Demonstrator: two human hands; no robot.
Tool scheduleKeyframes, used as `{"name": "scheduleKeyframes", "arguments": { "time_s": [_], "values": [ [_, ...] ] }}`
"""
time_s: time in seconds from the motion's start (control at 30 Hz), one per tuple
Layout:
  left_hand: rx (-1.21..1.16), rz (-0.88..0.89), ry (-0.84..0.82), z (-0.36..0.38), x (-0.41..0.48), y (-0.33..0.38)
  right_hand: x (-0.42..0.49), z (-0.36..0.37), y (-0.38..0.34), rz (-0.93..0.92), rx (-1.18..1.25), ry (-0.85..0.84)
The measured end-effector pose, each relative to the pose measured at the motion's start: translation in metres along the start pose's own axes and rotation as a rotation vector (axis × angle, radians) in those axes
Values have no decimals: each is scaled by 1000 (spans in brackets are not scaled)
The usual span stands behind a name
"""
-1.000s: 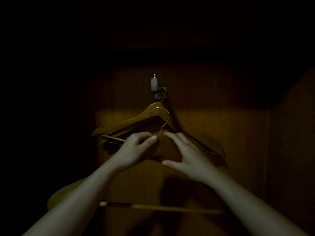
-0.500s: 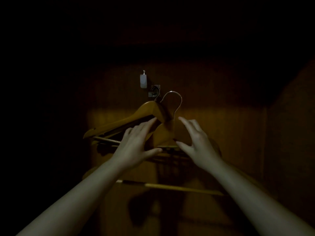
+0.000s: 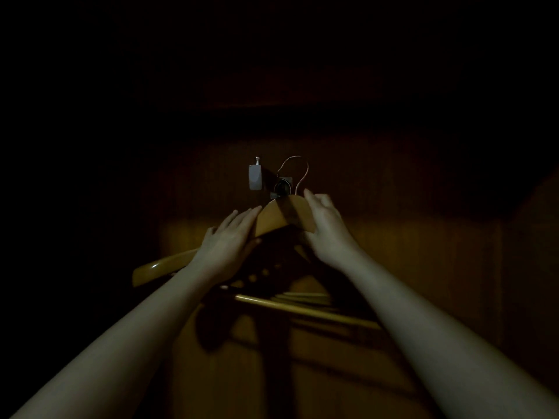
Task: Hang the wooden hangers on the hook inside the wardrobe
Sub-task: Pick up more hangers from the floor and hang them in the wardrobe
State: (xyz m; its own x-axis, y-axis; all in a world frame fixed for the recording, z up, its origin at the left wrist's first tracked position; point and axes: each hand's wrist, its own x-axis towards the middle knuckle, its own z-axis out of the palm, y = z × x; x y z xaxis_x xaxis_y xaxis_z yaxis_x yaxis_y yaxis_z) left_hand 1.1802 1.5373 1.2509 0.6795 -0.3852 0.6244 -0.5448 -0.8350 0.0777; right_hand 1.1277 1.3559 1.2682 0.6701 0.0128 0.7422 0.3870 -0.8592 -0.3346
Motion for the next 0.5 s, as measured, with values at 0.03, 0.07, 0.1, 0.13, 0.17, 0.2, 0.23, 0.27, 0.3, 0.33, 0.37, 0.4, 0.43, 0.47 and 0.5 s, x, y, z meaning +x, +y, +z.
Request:
{"name": "scheduleKeyframes", "arguments": {
  "time_s": [0.03,0.07,0.1,0.13,0.17,0.2,0.23,0.27,0.3,0.33,0.37,0.4,0.43,0.47,0.5],
  "values": [
    [-27,-20,-31,-1,2,-2,5,3,-1,12,-16,-14],
    [-44,-35,-47,-1,2,-4,8,5,-1,20,-27,-24],
    [-57,-45,-52,1,2,-7,10,8,-2,22,-36,-31],
    [-67,-54,-52,3,0,-10,11,10,-3,21,-48,-40],
    [-77,-63,-50,5,-2,-12,11,13,-4,19,-56,-53],
    [-89,-70,-51,7,-4,-15,10,15,-4,15,-52,-68],
    [-103,-72,-51,9,-6,-17,8,17,-4,11,-36,-82],
    [-115,-72,-49,11,-8,-19,6,19,-4,7,-17,-87],
    [-116,-71,-46,12,-10,-20,4,20,-4,3,-2,-85],
    [-107,-73,-44,14,-11,-21,1,22,-4,-2,11,-81],
    [-98,-74,-44,16,-12,-22,-2,23,-3,-7,24,-78],
    [-99,-72,-45,18,-13,-22,-5,24,-3,-7,35,-79],
    [-110,-67,-44,21,-14,-21,-8,25,-1,0,45,-81],
    [-127,-62,-38,24,-15,-21,-12,27,0,23,59,-84],
    [-140,-58,-29,28,-17,-21,-15,29,2,56,87,-76]
  ]
}}
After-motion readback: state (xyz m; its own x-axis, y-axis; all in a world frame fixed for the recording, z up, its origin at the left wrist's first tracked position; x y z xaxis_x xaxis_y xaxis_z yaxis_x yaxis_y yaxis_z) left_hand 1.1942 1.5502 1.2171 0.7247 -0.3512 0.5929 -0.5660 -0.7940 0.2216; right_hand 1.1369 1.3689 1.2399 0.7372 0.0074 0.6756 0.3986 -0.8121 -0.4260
